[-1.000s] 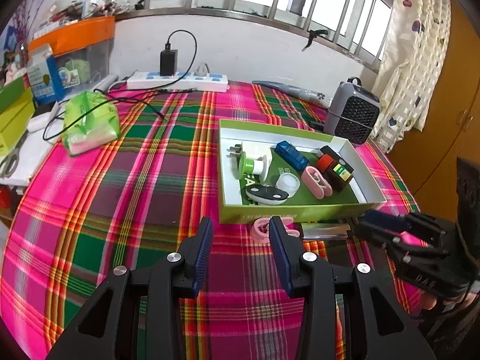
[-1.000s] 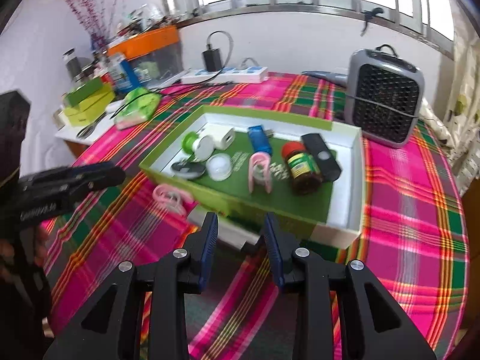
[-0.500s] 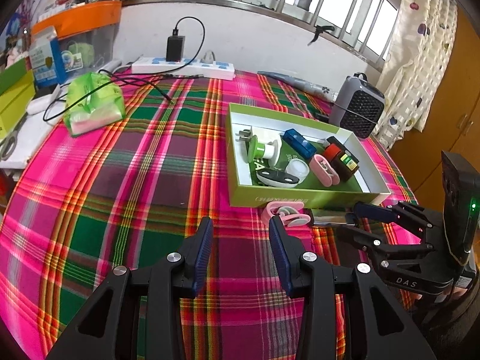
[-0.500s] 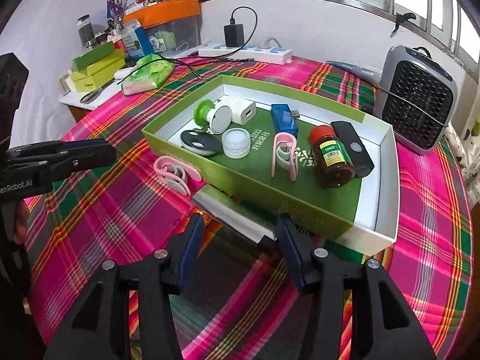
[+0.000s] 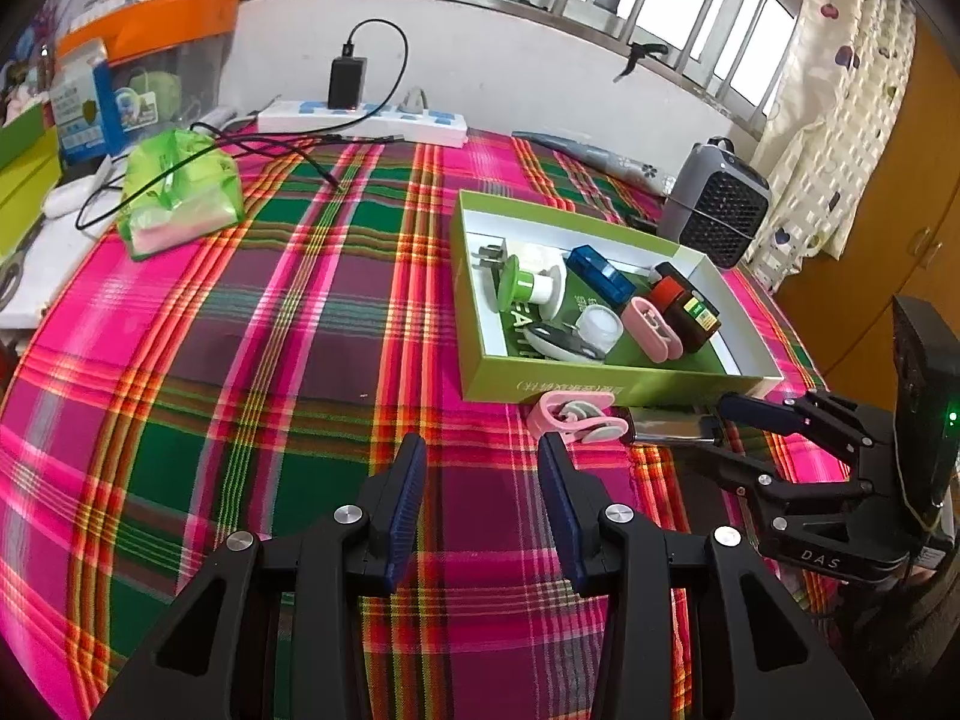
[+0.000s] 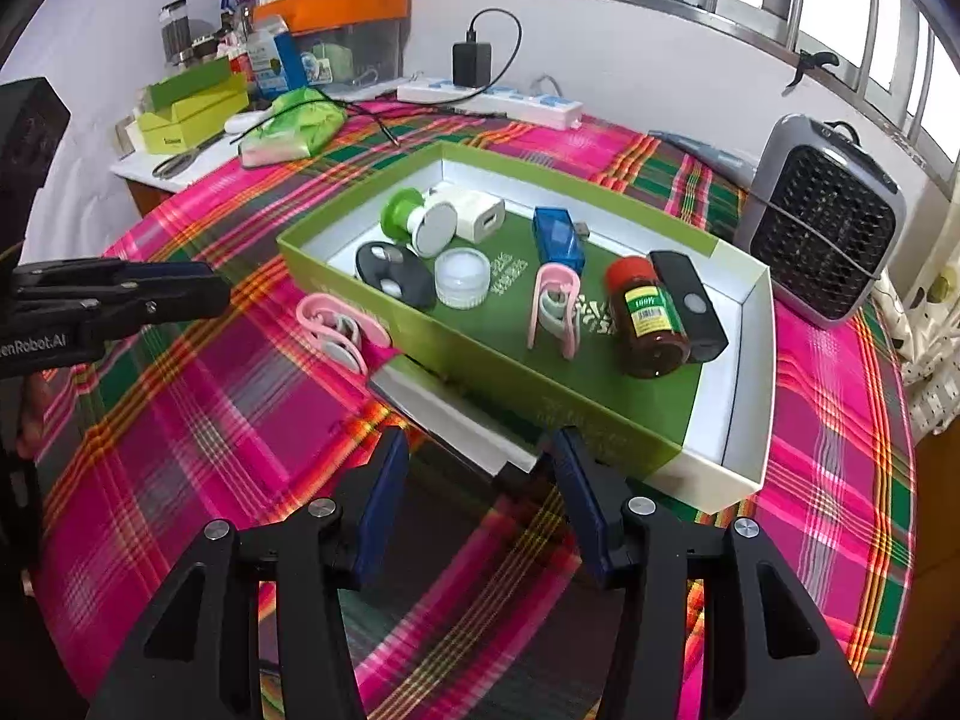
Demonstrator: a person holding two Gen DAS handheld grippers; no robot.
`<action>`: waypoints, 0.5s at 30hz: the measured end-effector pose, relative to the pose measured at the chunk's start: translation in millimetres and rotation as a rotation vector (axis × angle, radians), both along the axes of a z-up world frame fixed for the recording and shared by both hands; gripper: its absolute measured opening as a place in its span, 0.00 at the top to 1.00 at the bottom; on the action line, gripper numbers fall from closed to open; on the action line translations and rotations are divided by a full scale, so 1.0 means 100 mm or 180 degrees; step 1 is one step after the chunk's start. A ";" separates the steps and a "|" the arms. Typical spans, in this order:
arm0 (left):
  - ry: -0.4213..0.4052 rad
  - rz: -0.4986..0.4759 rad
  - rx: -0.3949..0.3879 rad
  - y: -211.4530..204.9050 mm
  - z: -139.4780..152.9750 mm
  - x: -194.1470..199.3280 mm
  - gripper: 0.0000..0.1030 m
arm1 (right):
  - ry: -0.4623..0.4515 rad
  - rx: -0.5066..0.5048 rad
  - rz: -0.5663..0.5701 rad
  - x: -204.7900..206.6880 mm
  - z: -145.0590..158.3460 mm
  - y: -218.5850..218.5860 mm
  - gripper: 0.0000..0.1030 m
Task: Organize rigid objects
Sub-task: 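Grasp the silver rectangular bar with the right gripper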
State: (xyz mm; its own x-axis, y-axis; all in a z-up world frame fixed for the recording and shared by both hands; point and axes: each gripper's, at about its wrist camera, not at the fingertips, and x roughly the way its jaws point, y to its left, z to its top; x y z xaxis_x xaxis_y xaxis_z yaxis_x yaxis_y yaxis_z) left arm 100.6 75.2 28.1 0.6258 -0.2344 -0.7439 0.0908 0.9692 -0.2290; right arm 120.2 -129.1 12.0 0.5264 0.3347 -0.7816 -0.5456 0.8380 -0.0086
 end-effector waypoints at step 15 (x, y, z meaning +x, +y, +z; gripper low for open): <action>0.0036 -0.0011 -0.0010 0.00 -0.03 0.02 0.64 | 0.0225 0.0067 0.0416 -0.14 -0.06 0.11 0.50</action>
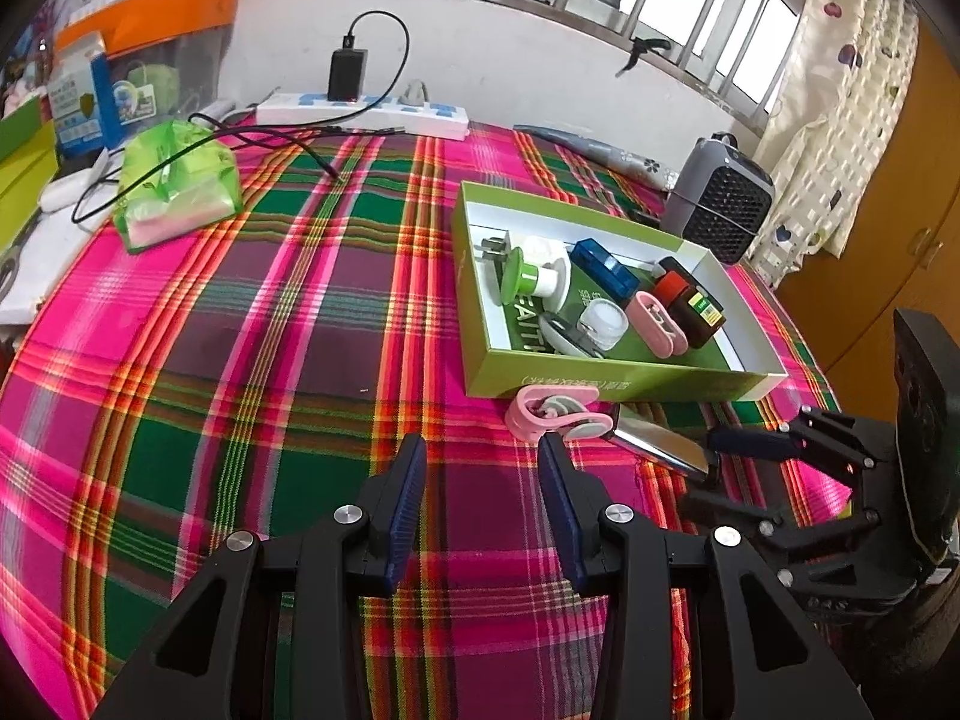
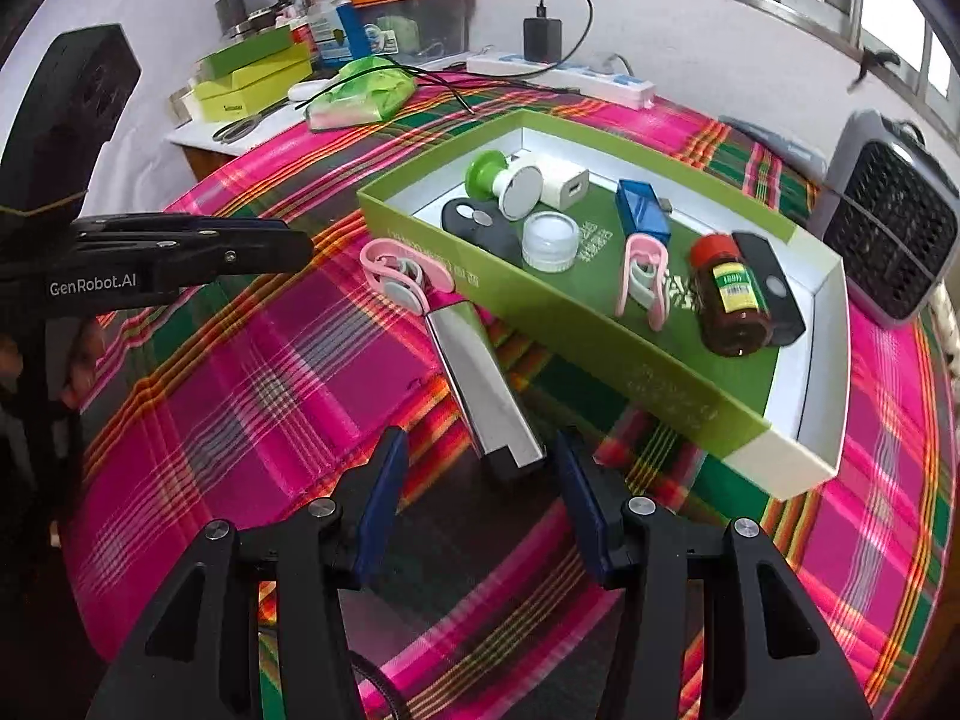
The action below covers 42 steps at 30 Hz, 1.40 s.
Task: Organize rigid objects
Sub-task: 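Grasp the silver rectangular bar with the right gripper, then grasp the pink-white cable loop with the left gripper while the right gripper holds the silver bar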
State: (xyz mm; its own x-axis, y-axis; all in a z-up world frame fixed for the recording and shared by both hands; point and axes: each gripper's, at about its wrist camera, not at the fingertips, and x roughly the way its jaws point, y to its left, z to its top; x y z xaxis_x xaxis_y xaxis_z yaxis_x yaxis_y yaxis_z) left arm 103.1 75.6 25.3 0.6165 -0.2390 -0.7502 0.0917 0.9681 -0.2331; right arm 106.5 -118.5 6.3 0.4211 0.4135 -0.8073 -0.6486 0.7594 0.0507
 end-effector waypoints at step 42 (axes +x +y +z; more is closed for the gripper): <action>0.0196 -0.0505 0.0076 -0.43 -0.14 0.27 0.63 | -0.0071 -0.0016 -0.0577 -0.16 -0.02 -0.30 0.76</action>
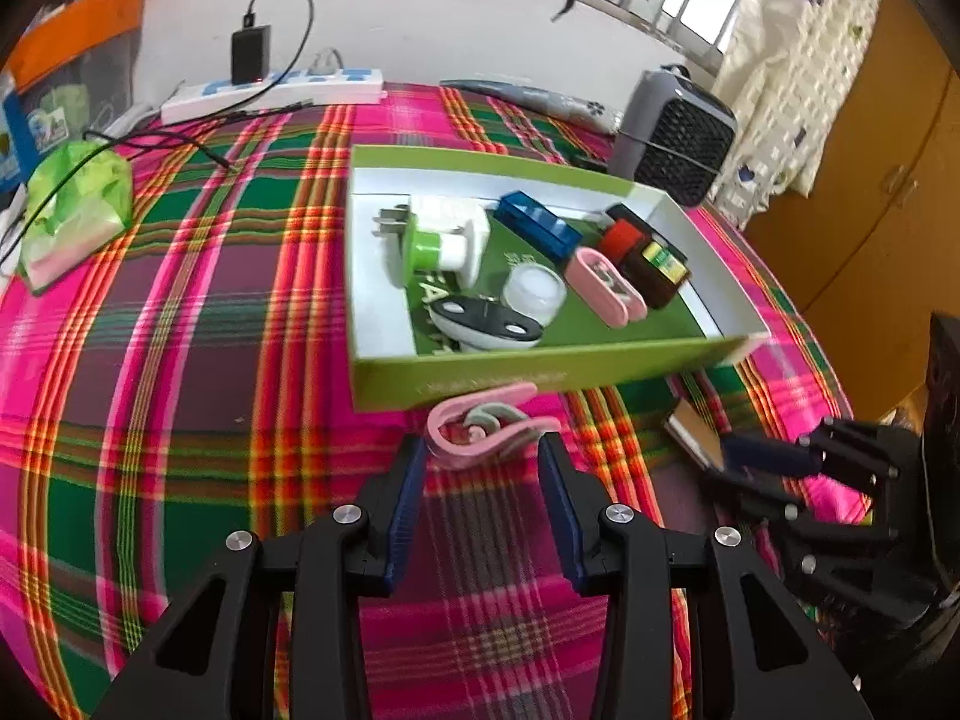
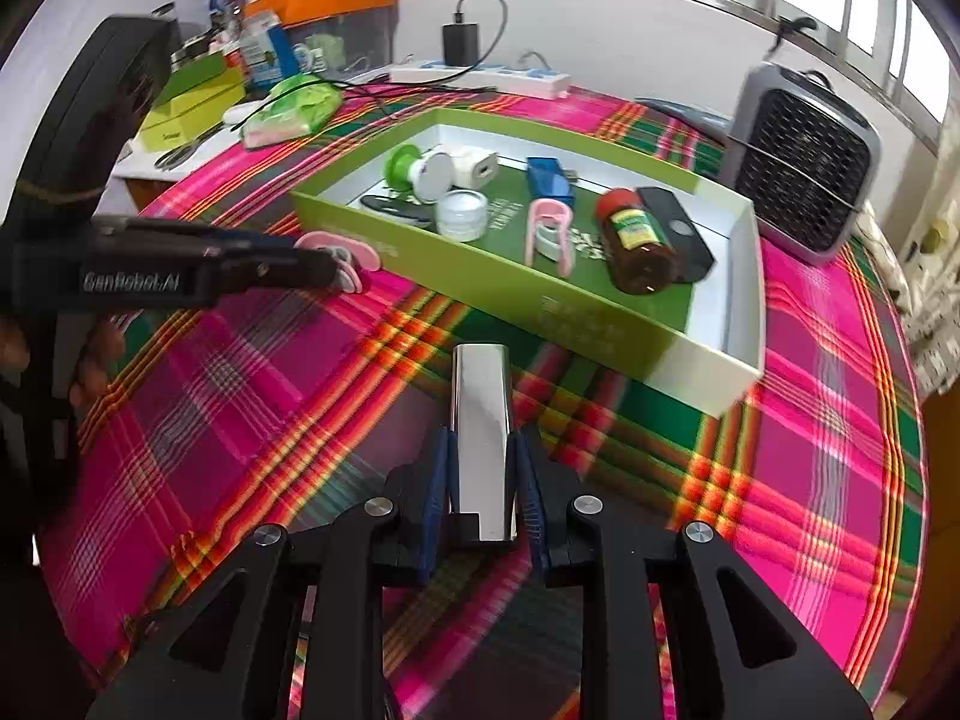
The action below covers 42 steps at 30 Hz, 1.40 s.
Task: Organize rigid objects
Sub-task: 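Grasp the pink-white cable loop with the left gripper while the right gripper holds the silver bar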
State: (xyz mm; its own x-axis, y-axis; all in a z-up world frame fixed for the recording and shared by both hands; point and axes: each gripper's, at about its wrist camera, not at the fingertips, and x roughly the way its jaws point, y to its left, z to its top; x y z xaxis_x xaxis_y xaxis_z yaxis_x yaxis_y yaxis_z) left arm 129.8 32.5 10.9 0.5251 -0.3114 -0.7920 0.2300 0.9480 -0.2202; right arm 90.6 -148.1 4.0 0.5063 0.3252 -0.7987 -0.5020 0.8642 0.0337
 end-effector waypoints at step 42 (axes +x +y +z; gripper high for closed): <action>-0.0042 -0.0525 0.0271 -0.46 -0.01 -0.03 0.59 | -0.0068 0.0000 -0.0067 -0.06 0.00 -0.10 0.76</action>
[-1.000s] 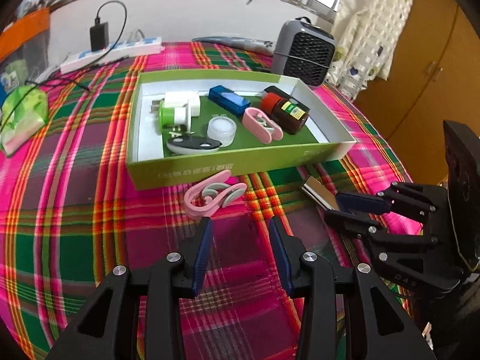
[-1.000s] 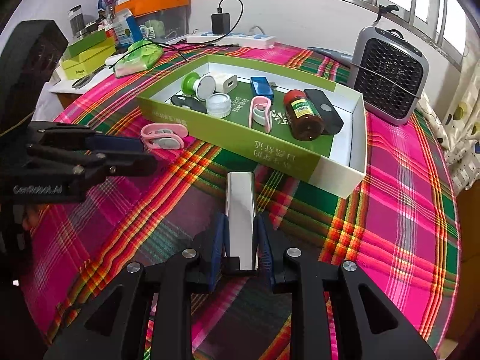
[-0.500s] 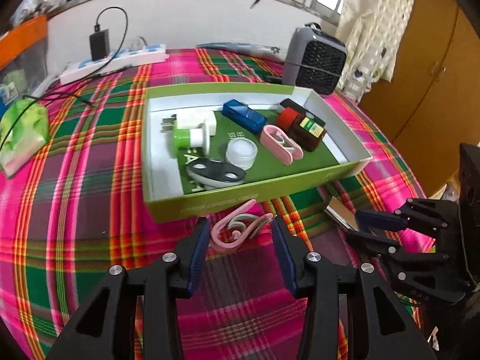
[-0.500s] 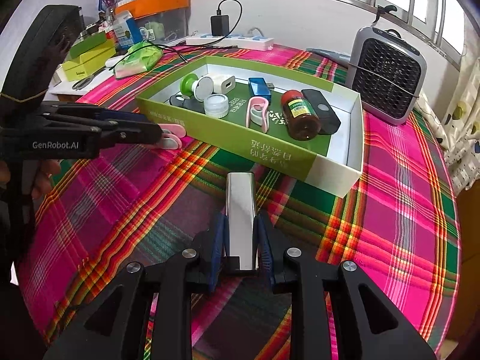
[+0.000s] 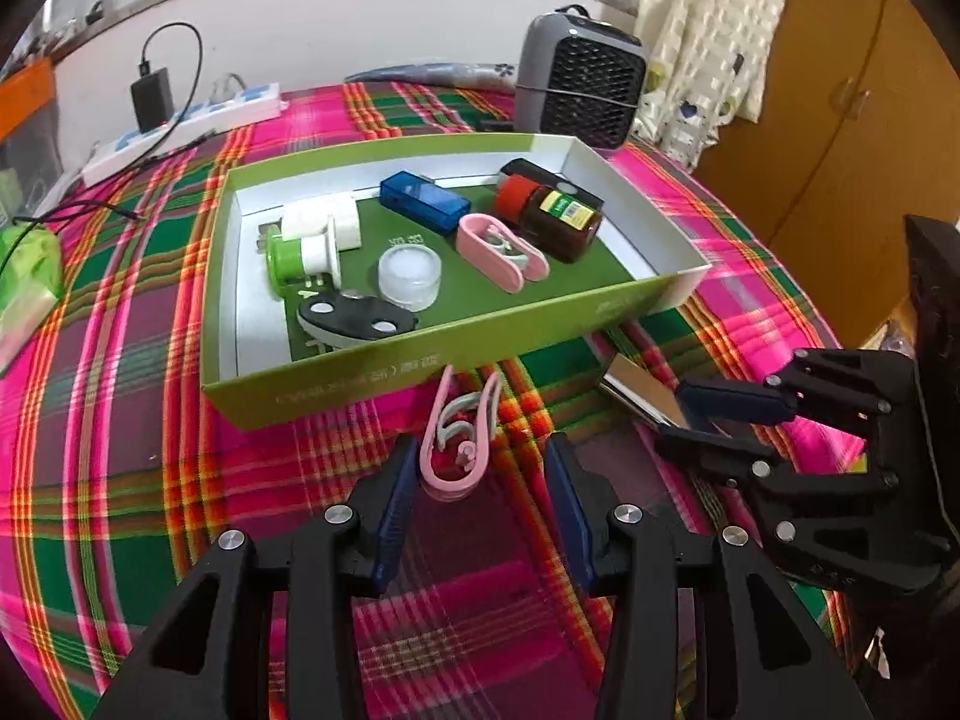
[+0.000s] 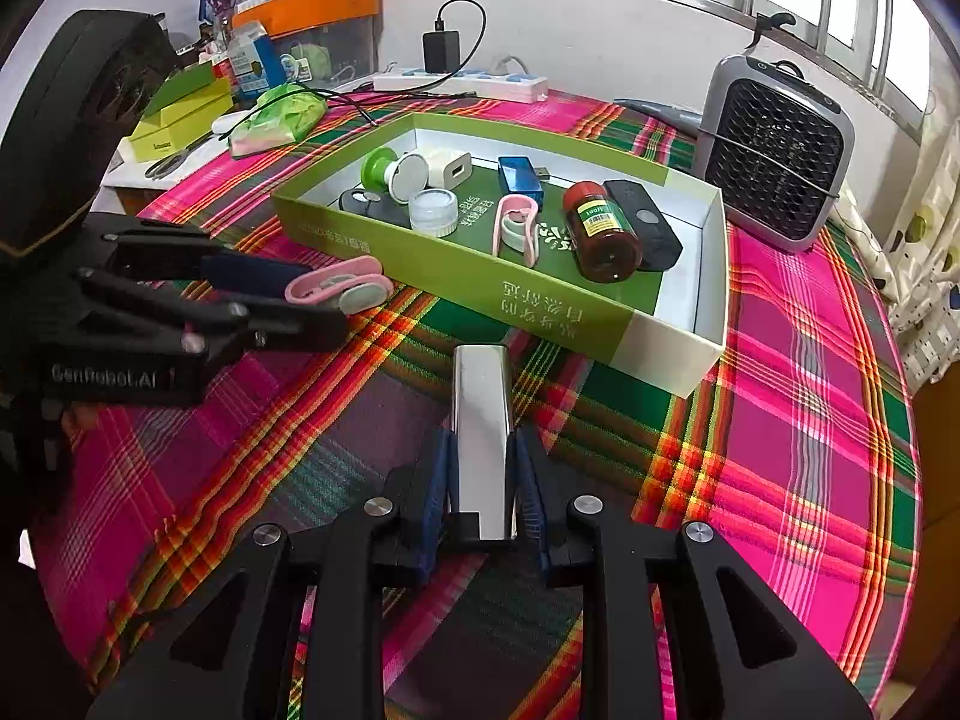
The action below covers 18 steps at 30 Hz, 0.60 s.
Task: Organize rigid objects
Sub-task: 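Grasp the pink-white cable loop with the left gripper while the right gripper holds the silver bar, then carry the cable loop with the left gripper toward the box while the right gripper carries the silver bar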
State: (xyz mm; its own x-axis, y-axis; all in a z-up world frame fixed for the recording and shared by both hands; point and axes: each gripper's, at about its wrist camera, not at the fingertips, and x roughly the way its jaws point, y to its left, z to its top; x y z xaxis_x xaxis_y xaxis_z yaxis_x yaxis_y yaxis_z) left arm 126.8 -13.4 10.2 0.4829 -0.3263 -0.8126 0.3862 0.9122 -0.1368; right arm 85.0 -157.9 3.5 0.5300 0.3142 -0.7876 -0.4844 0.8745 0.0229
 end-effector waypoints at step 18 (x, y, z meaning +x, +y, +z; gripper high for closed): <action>-0.0260 0.0222 0.0442 -0.16 -0.05 0.05 0.59 | -0.0038 -0.0020 -0.0170 0.07 0.00 0.00 0.60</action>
